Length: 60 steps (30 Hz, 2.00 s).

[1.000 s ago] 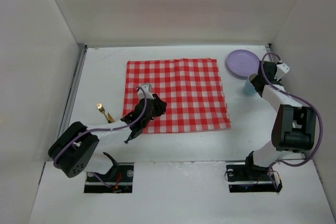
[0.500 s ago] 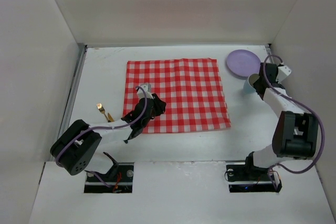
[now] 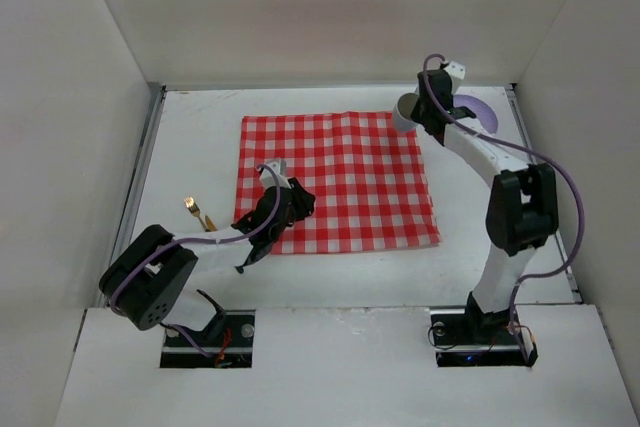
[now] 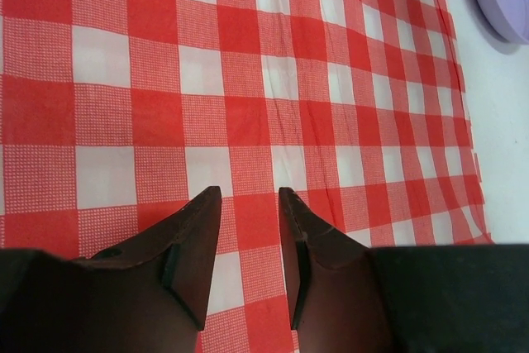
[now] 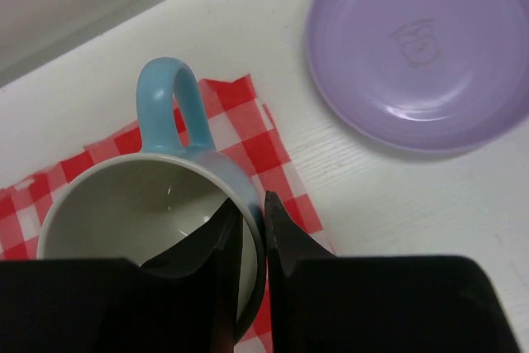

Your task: Set the dinner table for one person

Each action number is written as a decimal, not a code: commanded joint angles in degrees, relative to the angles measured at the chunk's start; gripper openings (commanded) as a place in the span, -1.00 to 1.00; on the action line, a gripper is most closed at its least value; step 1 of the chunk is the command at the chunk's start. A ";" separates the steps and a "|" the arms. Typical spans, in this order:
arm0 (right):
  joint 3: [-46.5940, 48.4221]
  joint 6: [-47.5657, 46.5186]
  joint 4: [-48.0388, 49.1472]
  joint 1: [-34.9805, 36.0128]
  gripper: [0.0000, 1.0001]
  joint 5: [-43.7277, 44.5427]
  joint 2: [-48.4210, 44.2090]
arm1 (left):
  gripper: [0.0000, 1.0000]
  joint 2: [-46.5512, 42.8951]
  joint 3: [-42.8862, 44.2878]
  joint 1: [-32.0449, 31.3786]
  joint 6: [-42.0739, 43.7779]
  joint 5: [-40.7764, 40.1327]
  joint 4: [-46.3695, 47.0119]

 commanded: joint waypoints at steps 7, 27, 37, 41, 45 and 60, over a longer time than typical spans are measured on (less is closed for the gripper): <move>15.92 -3.56 -2.90 -0.40 -0.74 -1.33 9.96 | -0.35 -0.73 -1.02 1.27 0.88 -1.10 3.53; 22.09 -3.56 -6.06 0.30 -0.15 -2.12 19.29 | -0.35 0.15 -0.84 1.36 0.53 -0.84 3.61; 7.18 -1.11 2.70 -1.97 0.44 -4.92 1.92 | -0.34 0.06 -0.75 1.28 0.36 -0.83 3.61; -4.26 4.16 11.05 -7.94 0.46 -6.60 -5.22 | -0.34 0.68 -0.58 1.19 0.09 -0.40 3.53; -12.62 13.47 15.46 -15.85 0.22 -8.97 -5.24 | -0.34 0.33 -0.67 0.84 0.09 -0.66 3.70; -10.70 21.05 17.40 -26.77 0.04 -16.01 10.32 | -0.34 1.20 -0.23 0.66 0.09 -1.01 4.14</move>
